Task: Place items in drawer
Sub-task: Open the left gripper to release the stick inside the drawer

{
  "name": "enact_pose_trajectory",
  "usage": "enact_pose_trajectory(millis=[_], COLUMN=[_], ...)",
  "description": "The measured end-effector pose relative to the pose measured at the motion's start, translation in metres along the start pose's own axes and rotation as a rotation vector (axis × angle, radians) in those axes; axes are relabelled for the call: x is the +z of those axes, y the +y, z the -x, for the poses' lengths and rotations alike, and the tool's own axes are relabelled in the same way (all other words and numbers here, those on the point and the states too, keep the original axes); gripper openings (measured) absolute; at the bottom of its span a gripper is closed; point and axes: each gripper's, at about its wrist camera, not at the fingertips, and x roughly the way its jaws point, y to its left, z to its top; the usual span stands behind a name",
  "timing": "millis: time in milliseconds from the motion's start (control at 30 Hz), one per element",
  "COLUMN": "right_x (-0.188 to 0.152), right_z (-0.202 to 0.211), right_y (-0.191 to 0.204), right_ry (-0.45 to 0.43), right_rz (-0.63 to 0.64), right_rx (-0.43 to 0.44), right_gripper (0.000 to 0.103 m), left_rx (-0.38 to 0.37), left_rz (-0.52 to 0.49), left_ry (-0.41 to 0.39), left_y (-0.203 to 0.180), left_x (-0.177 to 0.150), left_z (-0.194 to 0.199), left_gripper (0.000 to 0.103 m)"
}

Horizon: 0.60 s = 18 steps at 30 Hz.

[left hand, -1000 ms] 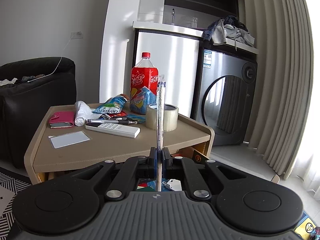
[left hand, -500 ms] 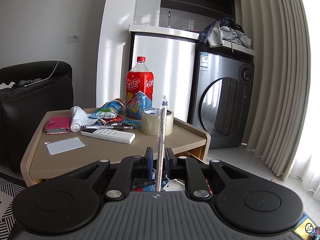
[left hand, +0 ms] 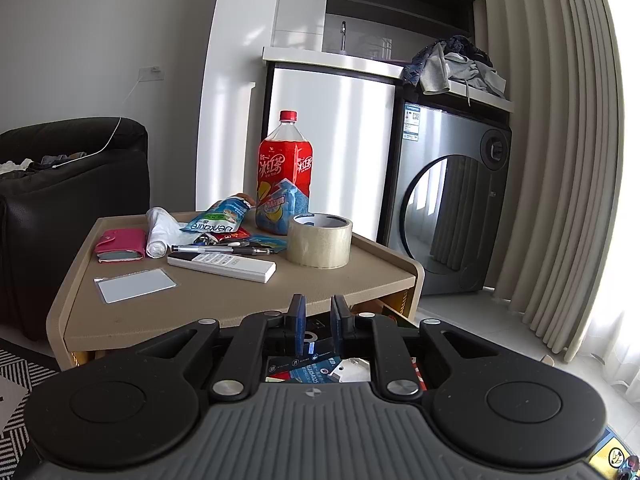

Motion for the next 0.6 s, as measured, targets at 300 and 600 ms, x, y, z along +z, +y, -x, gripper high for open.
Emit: enact_pose_trajectory(millis=[300,600], right_x=[0.0006,0.0042], right_z=[0.0002,0.0012], right_y=[-0.0017,-0.0019], right_ry=[0.005,0.000], right_rz=[0.005,0.008], right_rx=[-0.001,-0.001], right_gripper=[0.066,0.066], left_rx=[0.056,0.089], left_rz=[0.013,0.023], left_ry=[0.014,0.027], left_y=[0.0036,0.0087], left_x=[-0.0031,-0.0070], left_z=[-0.0002,0.0034], left_gripper=[0.019,0.024])
